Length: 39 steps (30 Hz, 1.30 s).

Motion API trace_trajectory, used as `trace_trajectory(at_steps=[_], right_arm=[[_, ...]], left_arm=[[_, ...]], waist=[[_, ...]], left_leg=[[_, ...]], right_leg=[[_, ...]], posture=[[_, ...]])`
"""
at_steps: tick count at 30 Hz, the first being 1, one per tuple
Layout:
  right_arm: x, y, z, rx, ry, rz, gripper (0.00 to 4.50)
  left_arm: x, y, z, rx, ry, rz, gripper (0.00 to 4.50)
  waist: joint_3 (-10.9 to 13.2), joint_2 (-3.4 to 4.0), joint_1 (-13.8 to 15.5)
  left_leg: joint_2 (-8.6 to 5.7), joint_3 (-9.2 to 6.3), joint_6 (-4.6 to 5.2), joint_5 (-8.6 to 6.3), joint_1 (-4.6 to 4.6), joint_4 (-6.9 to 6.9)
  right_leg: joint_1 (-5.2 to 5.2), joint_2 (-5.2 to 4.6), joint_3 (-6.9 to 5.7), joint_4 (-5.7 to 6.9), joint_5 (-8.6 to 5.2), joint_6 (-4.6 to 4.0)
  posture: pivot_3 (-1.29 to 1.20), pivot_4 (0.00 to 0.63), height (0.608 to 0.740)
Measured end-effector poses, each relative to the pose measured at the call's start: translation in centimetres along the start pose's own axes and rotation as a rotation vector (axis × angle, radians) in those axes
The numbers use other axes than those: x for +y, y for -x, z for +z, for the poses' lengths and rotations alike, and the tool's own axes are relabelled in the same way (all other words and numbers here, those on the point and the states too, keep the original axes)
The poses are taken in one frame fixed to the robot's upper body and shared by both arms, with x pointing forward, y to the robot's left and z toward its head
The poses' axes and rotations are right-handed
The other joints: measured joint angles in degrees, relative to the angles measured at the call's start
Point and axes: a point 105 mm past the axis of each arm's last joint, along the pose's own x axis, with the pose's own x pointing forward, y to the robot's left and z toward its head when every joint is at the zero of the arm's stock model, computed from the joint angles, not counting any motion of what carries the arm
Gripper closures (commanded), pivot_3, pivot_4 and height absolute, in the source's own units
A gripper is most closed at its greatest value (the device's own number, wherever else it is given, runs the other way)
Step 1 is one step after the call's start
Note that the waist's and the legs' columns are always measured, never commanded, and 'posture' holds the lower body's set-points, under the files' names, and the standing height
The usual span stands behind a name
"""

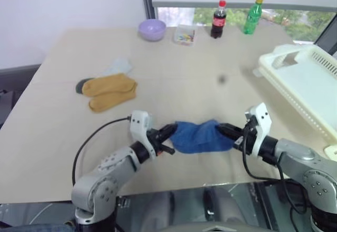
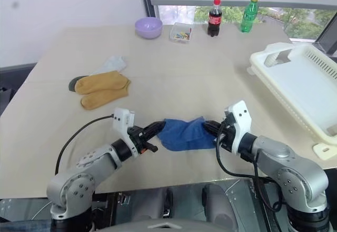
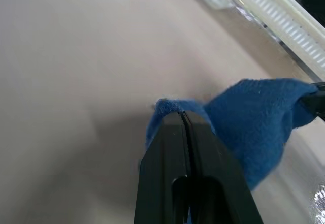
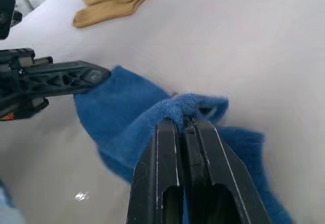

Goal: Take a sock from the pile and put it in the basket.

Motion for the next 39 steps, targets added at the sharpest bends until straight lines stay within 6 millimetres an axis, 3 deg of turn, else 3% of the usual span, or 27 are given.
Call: trace_trajectory(at_steps=[8,12,18,19,25,29,32,37,39], right_arm=[[0.1,0.5,-0.9,0.068,-0.013,-0.001,4.5],[-0.4,1.1,-1.4,0.104,-0.011,-0.028,4.5],[-2.3,2.0,-1.4,0.129,-0.01,-0.106,4.5],[-2.3,2.0,-1.4,0.13,-0.01,-0.109,3.82],[-3.1,2.2,-1.6,0.134,-0.008,-0.16,1.1],[-3.1,2.4,-2.0,0.139,-0.021,-0.167,1.1],[-2.1,2.4,-0.9,0.081,0.026,-0.119,1.1],[-0.8,2.0,2.5,-0.009,0.353,-0.021,1.1],[0.8,1.3,2.6,-0.02,0.487,0.089,1.1]], left_arm=[[-1.1,0.7,-1.5,-0.065,0.1,0.031,4.46],[-1.2,0.8,-1.5,-0.089,0.114,0.036,4.46],[-1.1,0.5,-3.6,0.004,0.125,0.039,4.46],[-1.1,0.4,-3.7,0.008,0.127,0.036,4.5],[-1.0,0.1,-4.3,0.044,0.128,0.029,4.5],[-1.0,-0.3,-4.0,0.042,0.108,0.015,4.5],[-1.3,-0.6,-3.3,0.031,0.081,-0.008,4.5],[-1.6,-0.8,-3.0,0.026,0.075,-0.031,4.5],[-1.8,-0.9,-3.0,0.029,0.076,-0.041,4.5]], waist=[[0.0,0.01,0.0],[0.0,0.01,0.1],[0.0,0.01,0.0],[0.0,0.0,0.0],[0.0,0.02,0.0],[0.0,0.02,0.1],[0.0,0.04,0.0],[0.1,0.13,0.0],[0.1,0.12,0.0]], left_leg=[[0.0,0.0,0.0,-0.01,-0.2,-0.07],[-0.01,0.02,0.0,-0.01,-0.29,-0.08],[0.0,0.01,0.0,-0.02,-0.3,-0.12],[0.0,-0.01,0.0,-0.02,-0.3,-0.14],[0.01,-0.02,0.0,-0.02,-0.32,-0.27],[0.0,-0.02,0.0,-0.02,-0.36,-0.29],[0.0,0.0,0.0,-0.03,-0.35,-0.31],[-0.01,0.0,0.0,-0.02,-0.31,-0.32],[0.0,-0.05,0.0,-0.02,-0.3,-0.42]], right_leg=[[-0.08,0.05,0.06,-0.21,-0.02,-0.03],[-0.07,0.01,0.06,-0.38,-0.01,-0.02],[-0.08,0.01,0.03,-0.46,-0.01,-0.01],[-0.08,0.02,0.01,-0.48,-0.01,-0.01],[-0.08,0.02,-0.01,-0.62,-0.01,-0.01],[-0.09,0.01,-0.01,-0.66,-0.01,-0.01],[-0.1,0.01,0.0,-0.67,-0.01,-0.01],[-0.09,0.01,-0.03,-0.67,-0.01,0.0],[-0.1,0.04,-0.09,-0.7,-0.02,-0.01]], posture=[[0.0,0.15,0.74],[0.0,0.15,0.74],[0.0,0.15,0.74],[0.0,0.15,0.74],[0.0,0.15,0.74],[0.0,0.15,0.74],[0.0,0.15,0.74],[0.0,0.15,0.74],[0.0,0.15,0.74]])
